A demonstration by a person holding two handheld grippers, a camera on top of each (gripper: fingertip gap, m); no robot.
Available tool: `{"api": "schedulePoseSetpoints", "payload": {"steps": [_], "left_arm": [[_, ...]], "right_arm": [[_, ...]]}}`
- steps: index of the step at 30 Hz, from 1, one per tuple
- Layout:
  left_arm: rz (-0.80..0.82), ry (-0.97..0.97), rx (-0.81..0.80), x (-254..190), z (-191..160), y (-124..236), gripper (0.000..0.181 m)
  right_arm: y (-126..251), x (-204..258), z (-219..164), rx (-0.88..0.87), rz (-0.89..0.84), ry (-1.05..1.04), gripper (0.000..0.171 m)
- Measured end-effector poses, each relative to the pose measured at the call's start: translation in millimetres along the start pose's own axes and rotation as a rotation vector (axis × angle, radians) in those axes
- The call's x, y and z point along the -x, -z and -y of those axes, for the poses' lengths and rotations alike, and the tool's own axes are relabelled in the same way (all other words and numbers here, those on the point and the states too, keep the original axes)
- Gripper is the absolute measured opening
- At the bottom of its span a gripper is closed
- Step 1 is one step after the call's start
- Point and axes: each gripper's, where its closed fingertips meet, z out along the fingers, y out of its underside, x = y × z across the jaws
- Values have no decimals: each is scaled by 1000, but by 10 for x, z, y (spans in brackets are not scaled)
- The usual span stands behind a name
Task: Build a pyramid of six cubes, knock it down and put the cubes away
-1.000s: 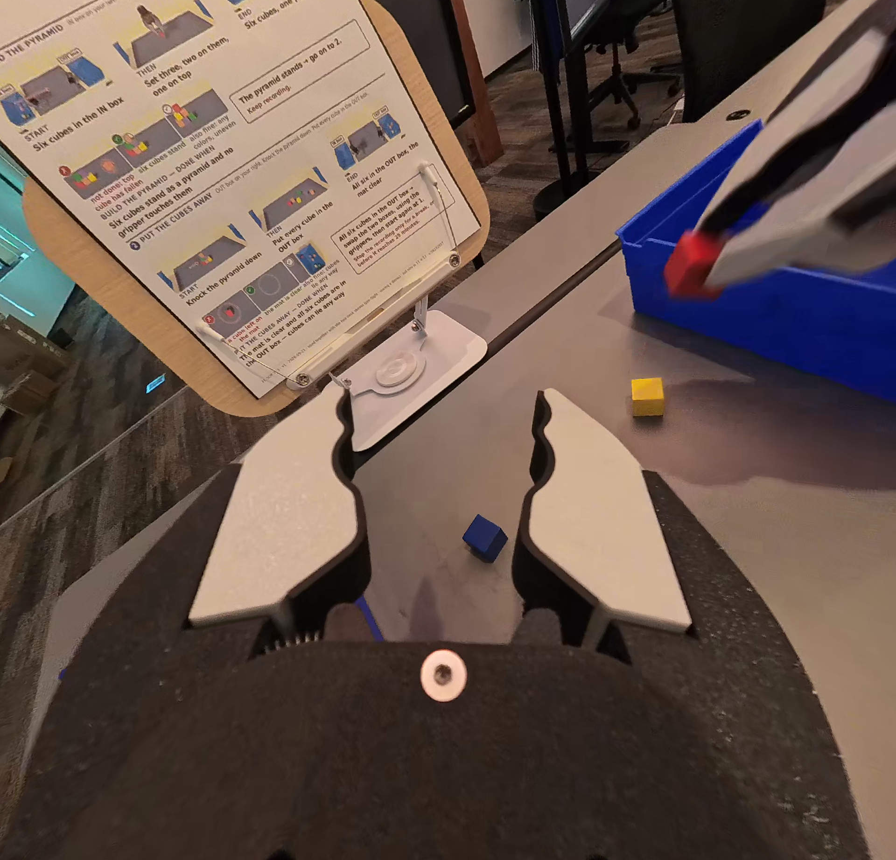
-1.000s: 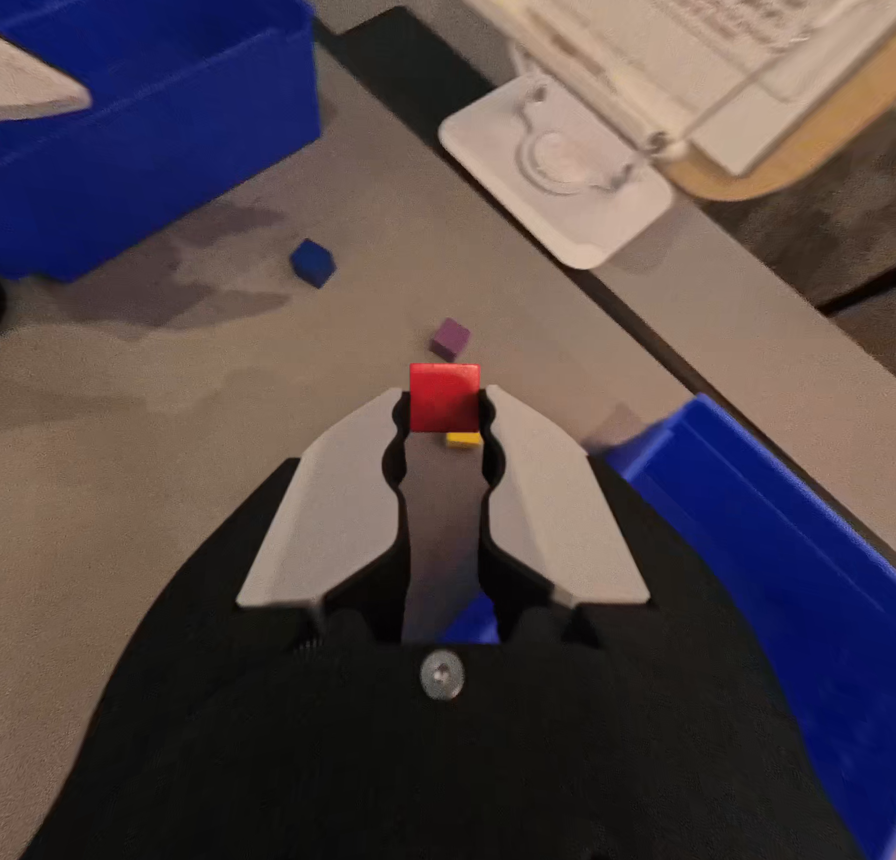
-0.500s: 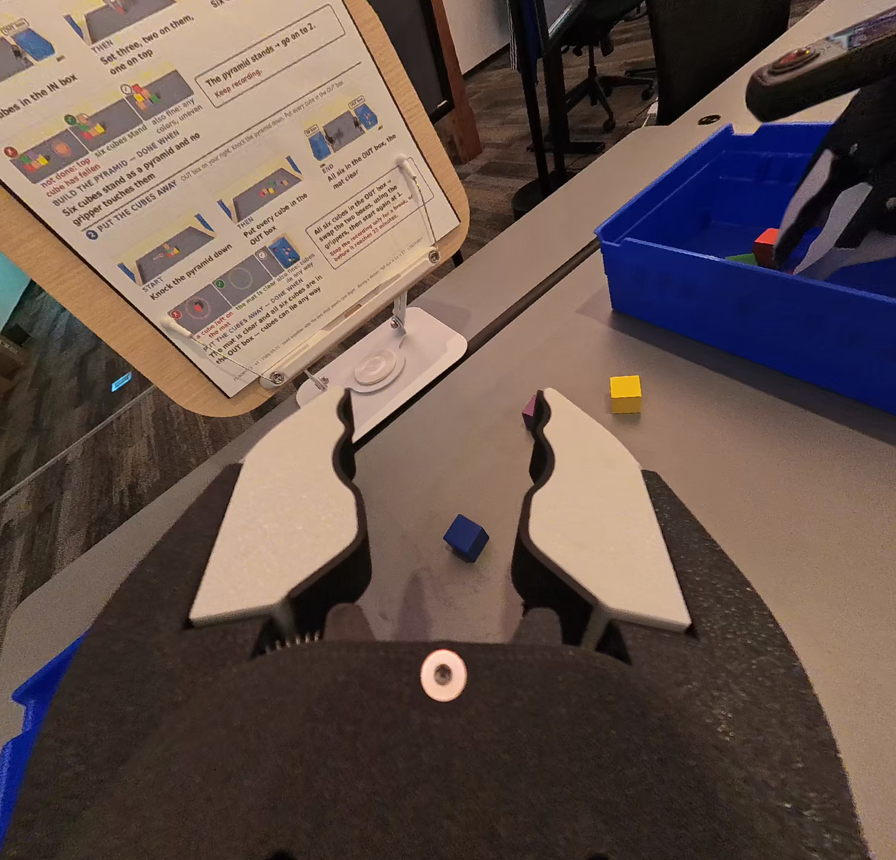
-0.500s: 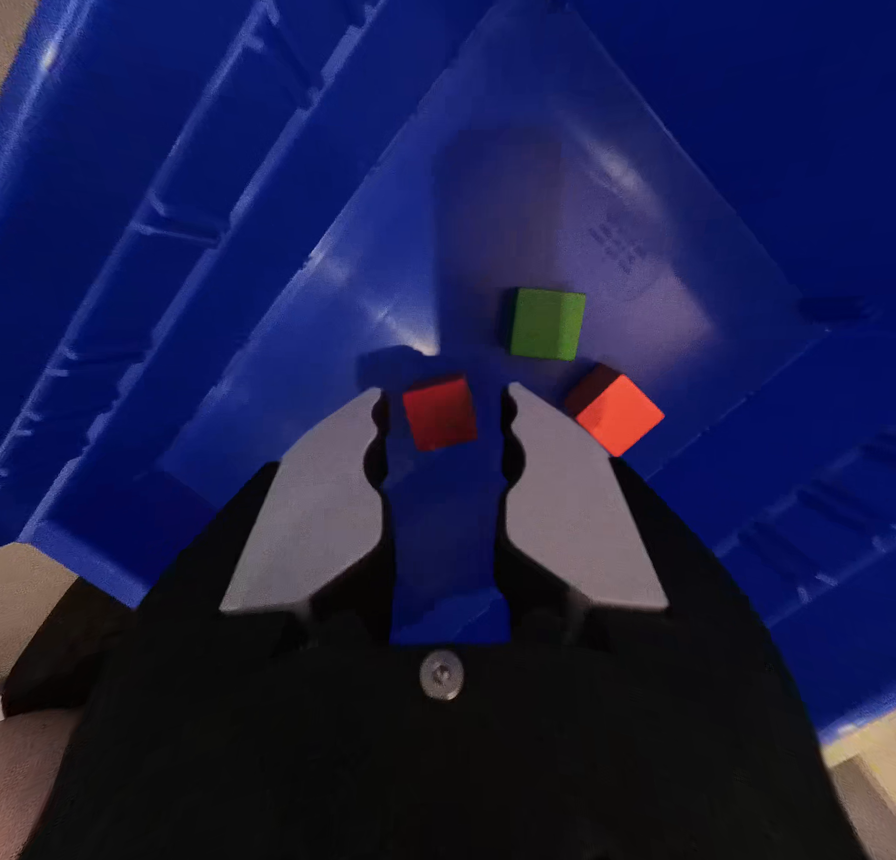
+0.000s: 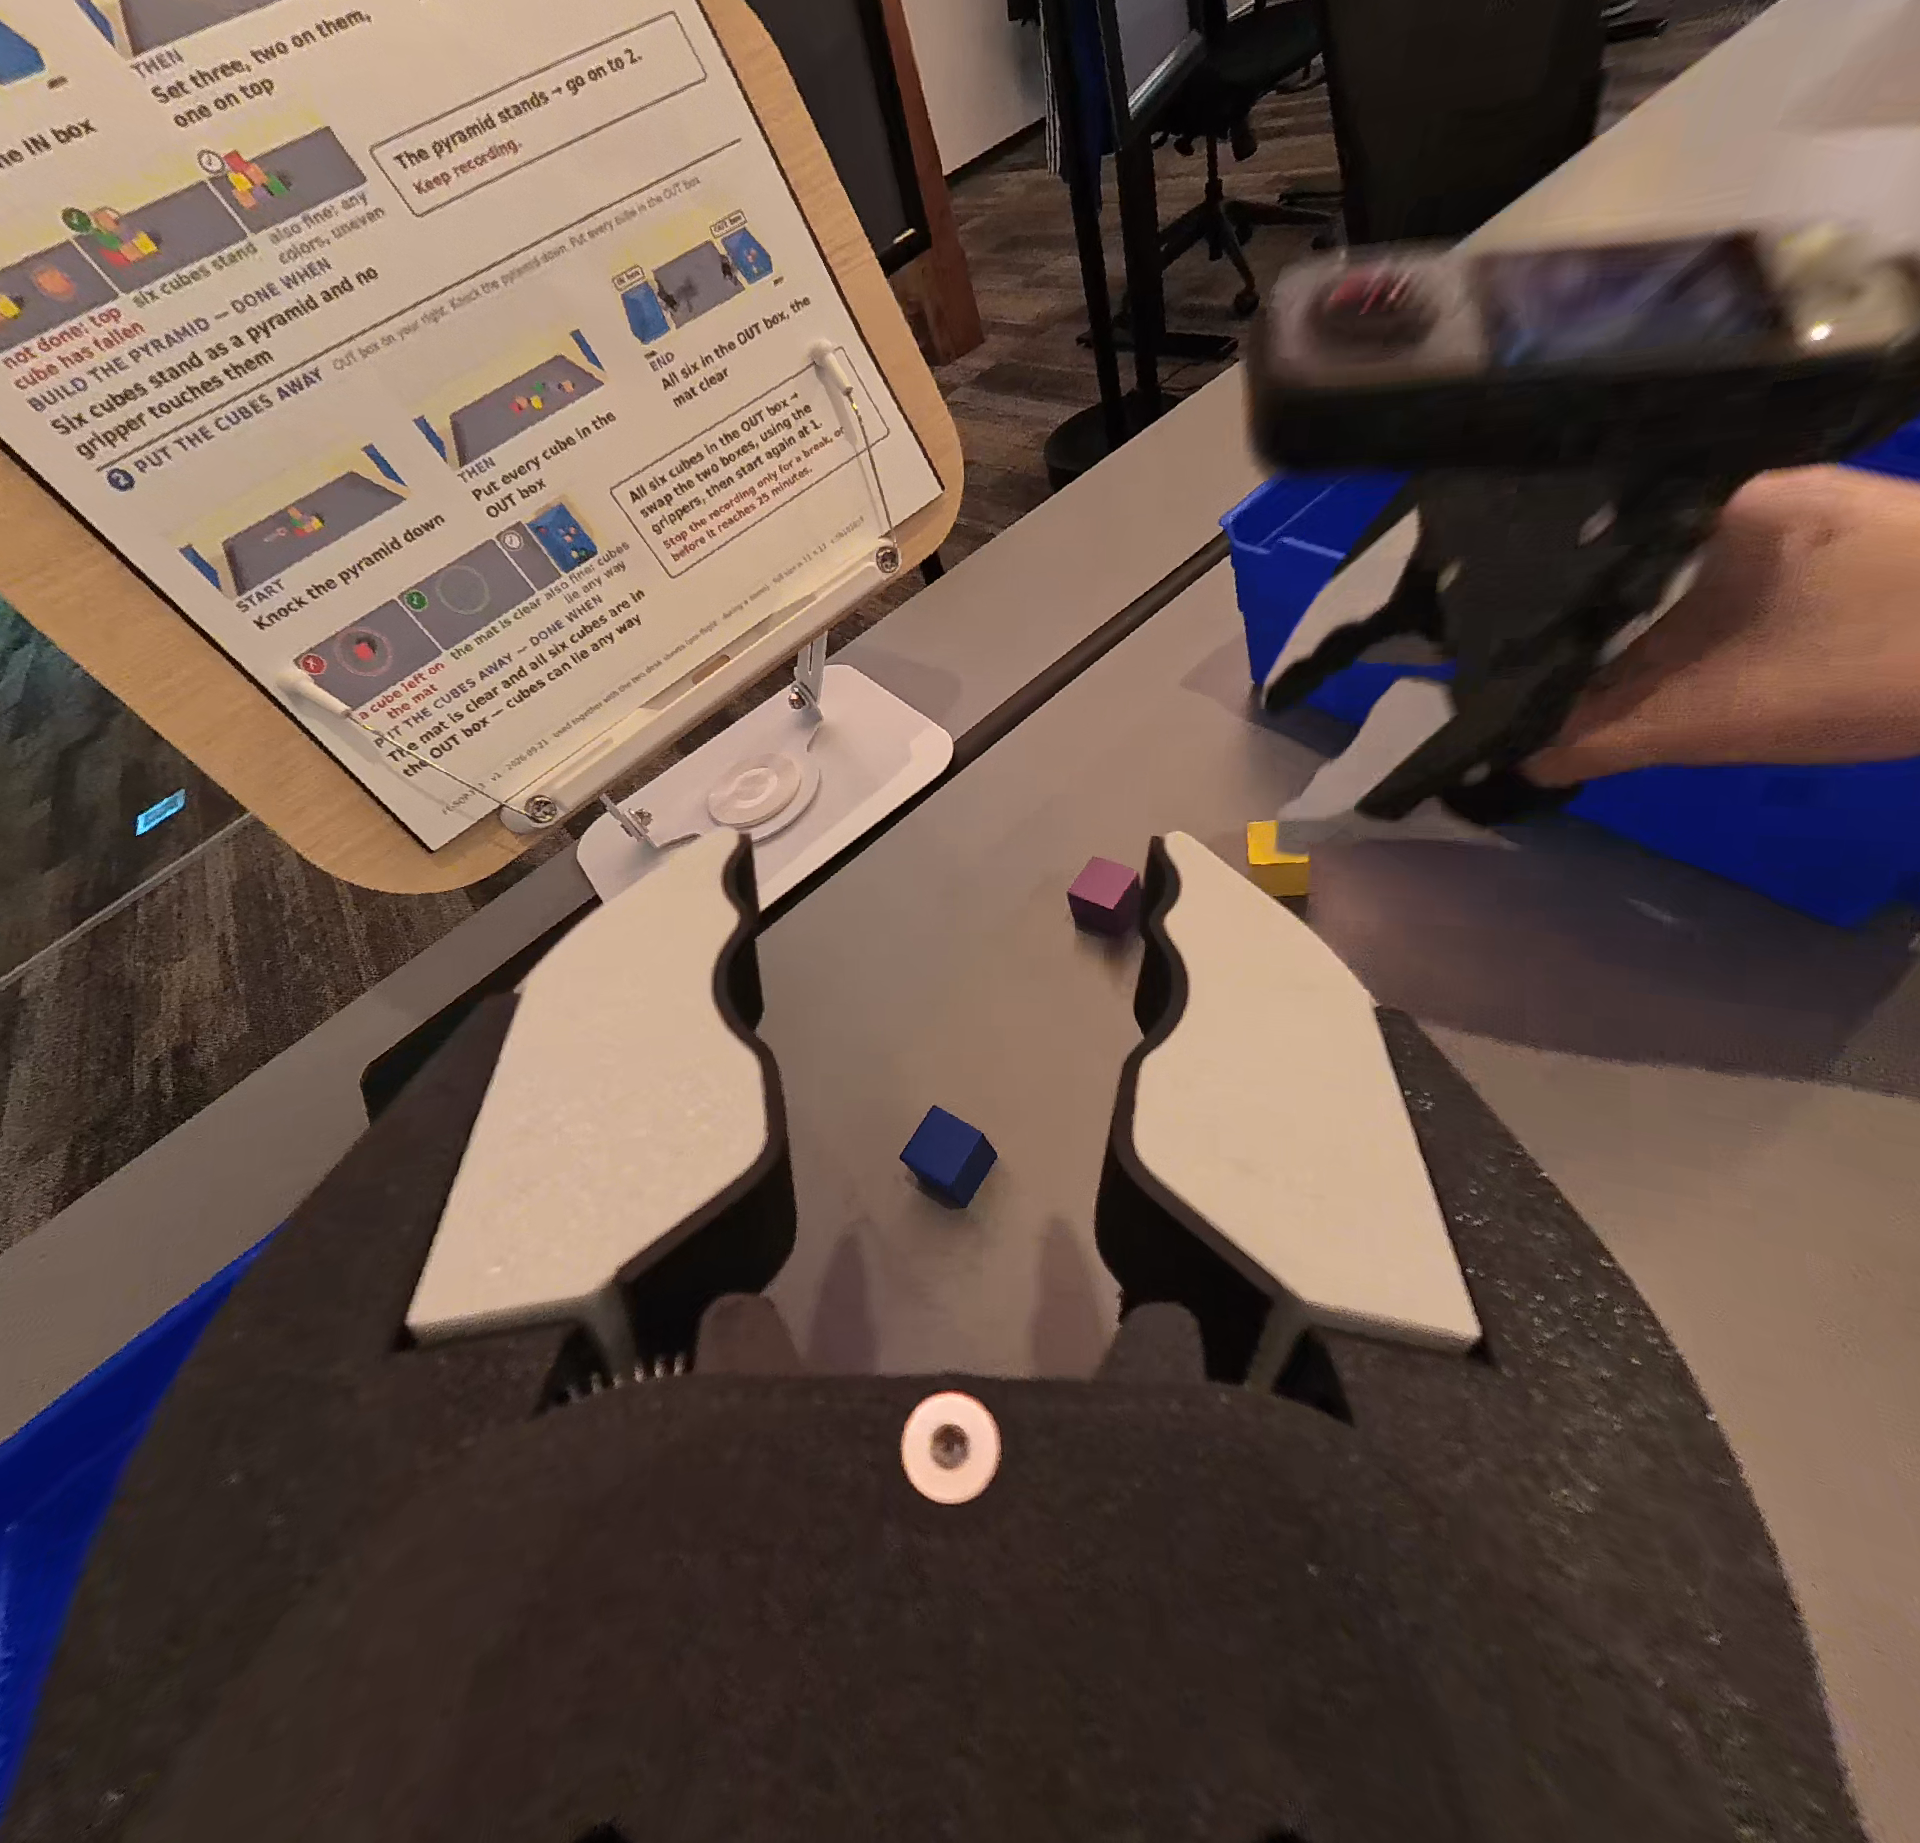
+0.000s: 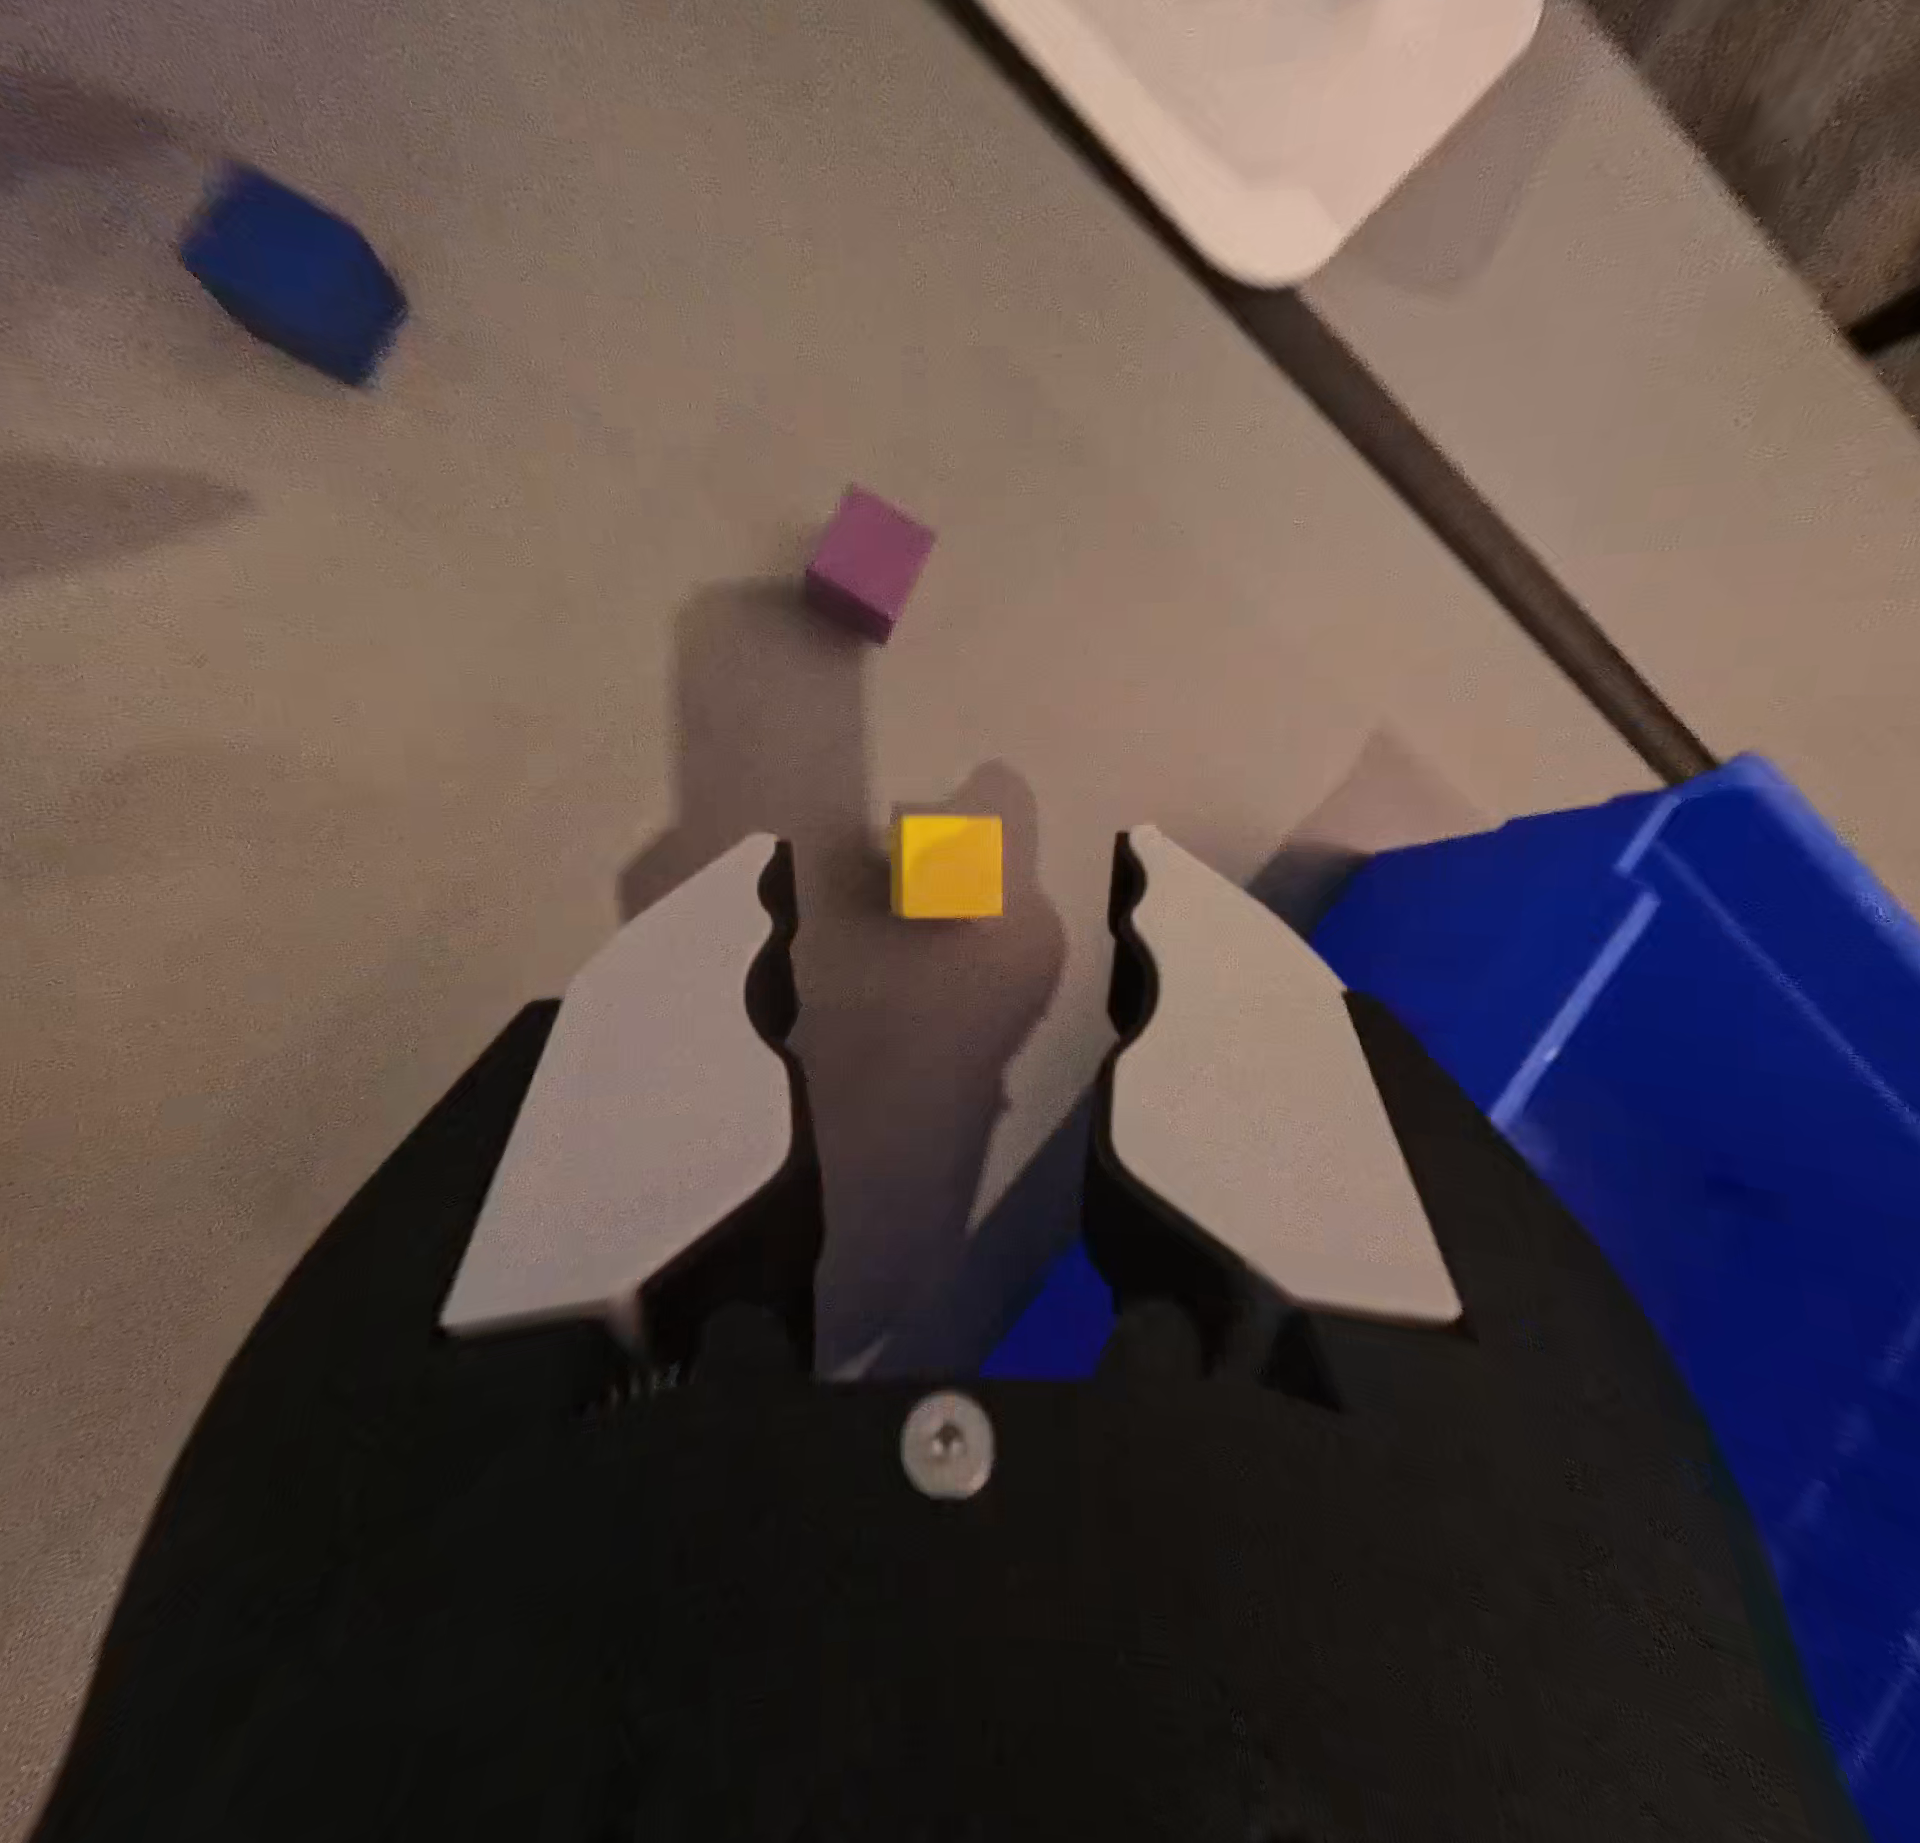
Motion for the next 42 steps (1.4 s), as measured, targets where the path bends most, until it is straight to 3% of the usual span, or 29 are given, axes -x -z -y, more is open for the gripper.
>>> {"api": "schedulePoseSetpoints", "payload": {"steps": [3,8,10,11,13,17,19,21,24,29,33,38,40,42], "left_arm": [[-11,-7,-11,-34,33,11,71],[-26,-7,-2,-49,9,-14,71],[-32,-6,3,-58,-2,-24,71],[-30,-8,3,-59,-3,-29,71],[-34,-11,4,-70,-7,-37,71],[-36,-14,15,-82,-26,-44,71],[-35,-13,8,-79,-7,-26,71],[-35,-10,-4,-78,18,-7,71],[-37,-9,-5,-84,22,-3,71],[-47,-17,15,-135,-24,-51,71],[-53,-28,23,-177,-40,-68,71],[-50,-27,25,-157,-45,-76,71],[-43,-21,23,-124,-41,-75,71],[-35,-18,21,-83,-37,-65,71]], "right_arm": [[-264,37,-263,160,-19,-3,59],[-457,-94,-406,258,-159,79,58],[-523,-92,-469,280,-136,63,49],[-533,-46,-497,292,-97,51,34],[-473,54,-452,274,-29,51,28],[128,275,-40,58,162,59,28],[645,163,159,-103,186,53,28],[1083,-88,125,-194,177,1,28],[1321,-698,-390,-117,57,-126,28],[908,-1278,-1827,462,-11,-307,28],[559,-1289,-2228,634,79,-353,29],[551,-1508,-2049,523,-10,-460,46],[700,-1561,-1744,407,-86,-399,49],[846,-1461,-1172,193,-117,-319,48]]}}
